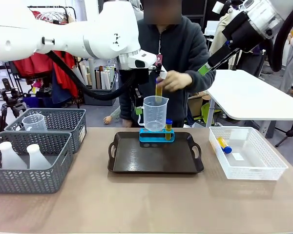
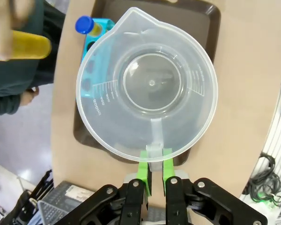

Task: Prepare the laboratory tools.
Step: Pick up one Large Measuring Cup and place it on the Handle tray.

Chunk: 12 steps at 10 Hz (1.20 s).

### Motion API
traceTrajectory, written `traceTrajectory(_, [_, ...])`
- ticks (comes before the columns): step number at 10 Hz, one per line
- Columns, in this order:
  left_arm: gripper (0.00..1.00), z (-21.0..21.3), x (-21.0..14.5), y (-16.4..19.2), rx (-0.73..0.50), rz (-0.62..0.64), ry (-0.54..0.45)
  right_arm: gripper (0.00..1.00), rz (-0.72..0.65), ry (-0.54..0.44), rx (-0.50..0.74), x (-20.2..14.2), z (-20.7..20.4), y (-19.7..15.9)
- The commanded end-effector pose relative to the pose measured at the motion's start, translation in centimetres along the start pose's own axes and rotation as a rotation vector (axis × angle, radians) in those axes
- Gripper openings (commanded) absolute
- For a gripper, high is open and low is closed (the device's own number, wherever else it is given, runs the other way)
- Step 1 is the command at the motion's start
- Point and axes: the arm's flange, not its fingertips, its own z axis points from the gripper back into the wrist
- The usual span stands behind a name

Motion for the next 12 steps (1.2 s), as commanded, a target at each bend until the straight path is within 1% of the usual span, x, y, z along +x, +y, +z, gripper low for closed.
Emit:
traceTrajectory(1, [0.00,-1.4,0.7,-0.7,-0.020,0.000,0.001,1.00,0.001,-0.009,0.003,0.0,0.1,-0.1])
traceTrajectory(2, [0.00,-1.2,0.5,-0.8,-0.029,0.005,-0.004,1.00,0.001,-0.009,0.003,0.0,0.1,-0.1])
traceTrajectory(6, [0.00,0.8,-1.2,-0.3,0.008,0.050,-0.037,1.00,0.001,-0.009,0.003,0.0,0.1,-0.1])
traceTrajectory(9, [0.00,0.9,-1.2,-0.5,-0.026,0.059,-0.032,1.00,0.001,-0.009,0.003,0.0,0.1,-0.1])
traceTrajectory(10, [0.00,1.1,-0.4,0.2,0.002,0.038,-0.025,1.00,0.001,-0.009,0.003,0.0,0.1,-0.1])
traceTrajectory(12, [0.00,1.1,-0.4,0.2,0.002,0.038,-0.025,1.00,0.001,-0.009,0.003,0.0,0.1,-0.1])
